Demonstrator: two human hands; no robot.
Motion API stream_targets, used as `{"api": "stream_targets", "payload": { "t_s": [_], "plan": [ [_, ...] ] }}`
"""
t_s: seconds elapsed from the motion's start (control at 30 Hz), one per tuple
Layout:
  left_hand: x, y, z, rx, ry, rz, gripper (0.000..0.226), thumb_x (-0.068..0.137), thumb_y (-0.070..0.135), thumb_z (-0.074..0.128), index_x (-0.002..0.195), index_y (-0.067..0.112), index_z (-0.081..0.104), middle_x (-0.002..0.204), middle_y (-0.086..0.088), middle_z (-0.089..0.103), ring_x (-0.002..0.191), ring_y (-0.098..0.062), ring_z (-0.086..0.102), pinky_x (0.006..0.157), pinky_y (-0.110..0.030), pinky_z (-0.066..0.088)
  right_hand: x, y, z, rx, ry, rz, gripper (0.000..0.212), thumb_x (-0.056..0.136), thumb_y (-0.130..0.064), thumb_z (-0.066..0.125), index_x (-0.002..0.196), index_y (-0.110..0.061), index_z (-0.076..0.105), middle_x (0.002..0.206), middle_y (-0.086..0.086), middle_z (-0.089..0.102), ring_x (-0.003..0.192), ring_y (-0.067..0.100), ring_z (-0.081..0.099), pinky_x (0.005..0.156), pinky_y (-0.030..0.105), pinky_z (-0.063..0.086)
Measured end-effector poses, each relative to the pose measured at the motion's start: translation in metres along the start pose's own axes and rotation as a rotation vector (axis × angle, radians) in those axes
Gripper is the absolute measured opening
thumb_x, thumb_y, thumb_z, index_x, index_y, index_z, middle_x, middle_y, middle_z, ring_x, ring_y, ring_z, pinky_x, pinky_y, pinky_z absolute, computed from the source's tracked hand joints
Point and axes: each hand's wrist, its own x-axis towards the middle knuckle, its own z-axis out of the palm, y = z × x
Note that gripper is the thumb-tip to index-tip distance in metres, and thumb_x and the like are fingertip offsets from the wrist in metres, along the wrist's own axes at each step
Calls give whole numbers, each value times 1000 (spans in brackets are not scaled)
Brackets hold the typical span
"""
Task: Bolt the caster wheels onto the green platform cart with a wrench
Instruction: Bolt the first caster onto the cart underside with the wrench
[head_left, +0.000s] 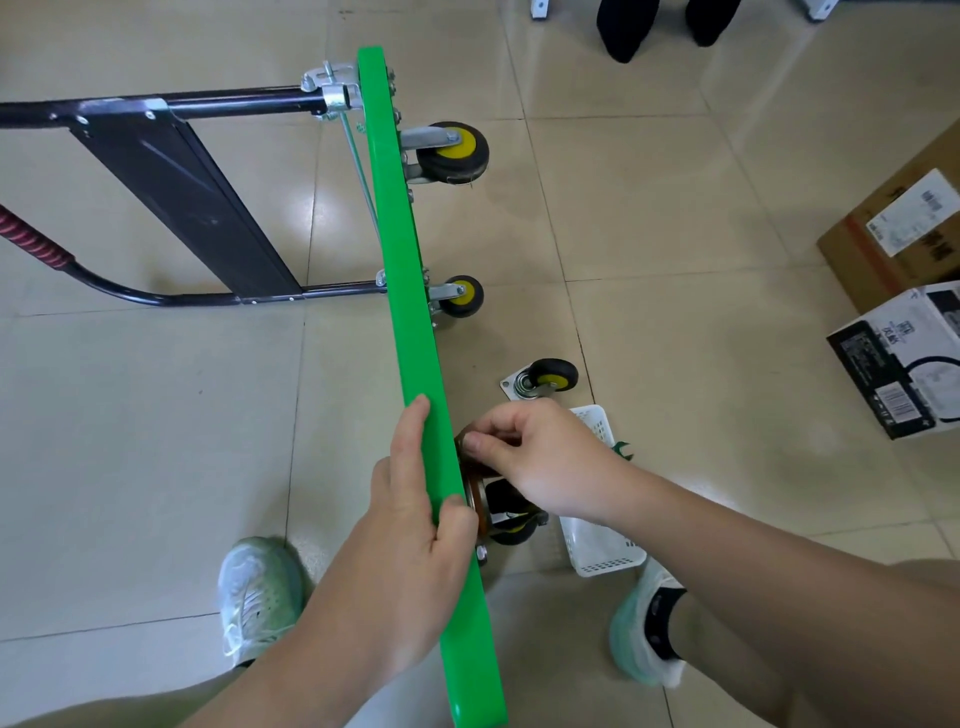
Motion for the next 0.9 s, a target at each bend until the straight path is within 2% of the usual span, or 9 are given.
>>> {"api": "stream_targets", "payload": {
  "t_s": [0.07, 0.13, 0.27, 0.4, 0.5, 0.6, 0.77, 0.83, 0.9],
  "plan": [
    [0, 1, 0, -2, -1, 1, 77, 104, 29, 37, 152, 57, -17, 141, 13, 33, 88, 22, 56, 65, -4, 42, 0, -1, 0, 13, 18, -25, 8, 88, -22, 75, 96, -24, 75, 87, -6, 76, 87, 10, 71, 90, 40, 57],
    [0, 1, 0, -4, -5, -3, 77, 105, 28, 37, 153, 56, -17, 142, 13, 33, 87, 22, 56, 64, -4, 42, 0, -3, -1, 47, 17, -29, 18, 83, -17, 80, 99, -22, 73, 89, -4, 75, 88, 11, 71, 90, 37, 57],
    [0, 1, 0, 4, -6, 2, 78, 105, 28, 38, 152, 57, -17, 145, 11, 33, 86, 19, 58, 63, -6, 43, 1, -1, 0, 35, -22, 9, 18, 91, -37, 68, 102, -25, 75, 92, -5, 76, 91, 14, 72, 92, 43, 56],
    [0, 1, 0, 18, -9, -3, 78, 105, 29, 37, 152, 57, -19, 147, 9, 34, 83, 19, 58, 61, -6, 42, 3, -3, -1, 16, 23, -28, 7, 90, -21, 73, 96, -23, 76, 87, -5, 76, 86, 12, 72, 90, 41, 57],
    [0, 2, -1, 5, -8, -2, 77, 105, 27, 38, 154, 54, -16, 147, 11, 32, 85, 23, 56, 63, -3, 42, 3, -3, 0, 40, 25, -61, 21, 82, -12, 81, 99, -21, 73, 91, -4, 74, 89, 12, 70, 91, 36, 57],
    [0, 1, -1, -4, -8, 2, 77, 106, 27, 38, 154, 55, -16, 146, 14, 29, 87, 25, 55, 65, -3, 42, 1, -2, 0, 37, -27, -16, 22, 85, -21, 78, 107, -22, 73, 95, -3, 76, 92, 11, 71, 93, 39, 57],
    [1, -3, -1, 1, -10, 24, 78, 102, 32, 37, 151, 59, -18, 144, 20, 24, 90, 28, 50, 73, -6, 45, -3, -4, -1, -69, -19, -13, 17, 90, -40, 69, 96, -27, 78, 85, -7, 77, 84, 12, 73, 85, 42, 58],
    [2, -5, 0, -3, -5, 27, 78, 101, 33, 37, 151, 59, -18, 144, 20, 24, 89, 30, 49, 73, -4, 43, -1, -4, 1, -102, 12, -40, 13, 90, -34, 72, 95, -25, 79, 83, -7, 77, 82, 12, 73, 82, 41, 58],
    [2, -6, 0, 1, -1, 30, 77, 100, 35, 36, 149, 61, -18, 146, 21, 24, 90, 31, 47, 72, -2, 42, -1, -6, 2, 8, 28, -25, 12, 85, -21, 78, 97, -22, 78, 84, -5, 77, 82, 8, 72, 84, 34, 59]
  ]
}}
